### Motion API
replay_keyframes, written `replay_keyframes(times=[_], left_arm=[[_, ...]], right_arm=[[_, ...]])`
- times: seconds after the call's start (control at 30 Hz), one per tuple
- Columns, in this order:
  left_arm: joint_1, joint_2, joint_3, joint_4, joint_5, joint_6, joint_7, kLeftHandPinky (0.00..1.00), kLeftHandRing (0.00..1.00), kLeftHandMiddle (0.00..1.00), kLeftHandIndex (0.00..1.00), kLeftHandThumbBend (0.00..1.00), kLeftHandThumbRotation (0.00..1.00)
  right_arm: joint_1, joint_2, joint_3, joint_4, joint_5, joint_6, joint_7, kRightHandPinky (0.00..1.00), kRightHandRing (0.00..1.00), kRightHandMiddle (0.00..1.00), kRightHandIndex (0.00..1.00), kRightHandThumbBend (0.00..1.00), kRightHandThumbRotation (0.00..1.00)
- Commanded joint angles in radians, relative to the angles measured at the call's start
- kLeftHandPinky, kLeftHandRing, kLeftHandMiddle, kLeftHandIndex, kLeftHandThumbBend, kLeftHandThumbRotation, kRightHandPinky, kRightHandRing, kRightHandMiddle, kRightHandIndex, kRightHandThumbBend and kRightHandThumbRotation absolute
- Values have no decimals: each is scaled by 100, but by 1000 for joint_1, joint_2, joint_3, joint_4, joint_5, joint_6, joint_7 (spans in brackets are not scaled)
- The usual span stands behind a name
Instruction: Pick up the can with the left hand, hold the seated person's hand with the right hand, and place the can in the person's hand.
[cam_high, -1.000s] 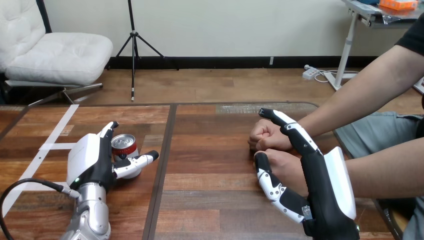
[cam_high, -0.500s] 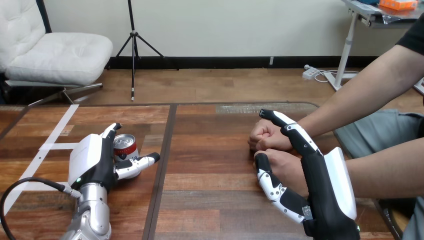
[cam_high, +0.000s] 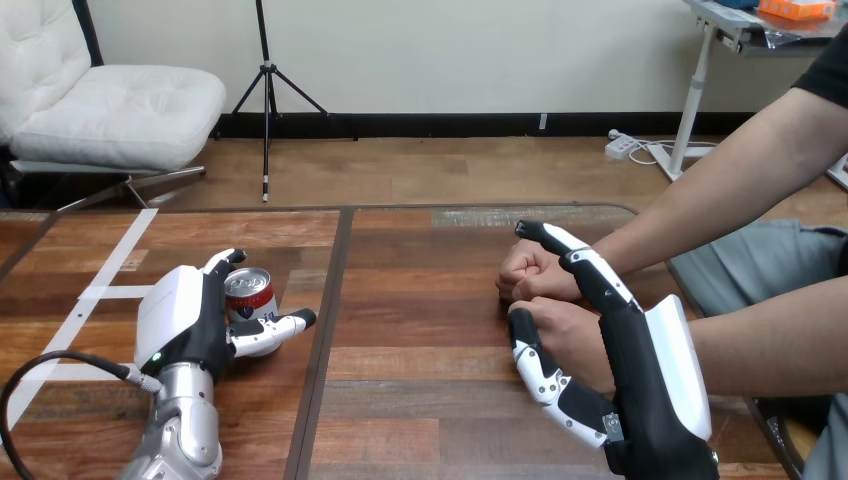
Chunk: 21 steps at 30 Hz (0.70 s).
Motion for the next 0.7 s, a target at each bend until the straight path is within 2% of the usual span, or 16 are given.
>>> replay_keyframes(times=[0.0,0.67], left_arm=[[-94,26,-19,-5,13,-4,3,67,77,82,83,82,38],[-101,24,-26,-7,24,7,-7,62,73,79,80,78,33]], right_arm=[[-29,-2,-10,-57,0,12,0,86,87,86,82,21,0],[-22,-6,-10,-68,3,23,16,86,87,86,82,20,0]])
